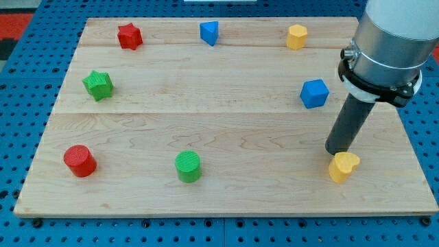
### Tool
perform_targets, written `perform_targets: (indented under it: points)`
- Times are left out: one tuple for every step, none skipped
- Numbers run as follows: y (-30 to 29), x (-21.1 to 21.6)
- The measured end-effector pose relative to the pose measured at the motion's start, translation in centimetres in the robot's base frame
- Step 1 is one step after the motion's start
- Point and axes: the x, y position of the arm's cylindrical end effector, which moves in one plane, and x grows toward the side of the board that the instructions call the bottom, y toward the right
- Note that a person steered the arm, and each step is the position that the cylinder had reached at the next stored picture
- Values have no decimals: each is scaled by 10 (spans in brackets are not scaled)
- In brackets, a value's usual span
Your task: Point your arm towards the yellow heart
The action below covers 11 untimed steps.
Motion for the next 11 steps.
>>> perform_targets:
  points:
    - [0,0]
    - [0,0]
    - [0,-10]
    - [16,-44]
    - [101,-26]
    - [106,19]
    - [106,52]
    - [73,55]
    - [37,27]
    - [14,0]
    - [60,9]
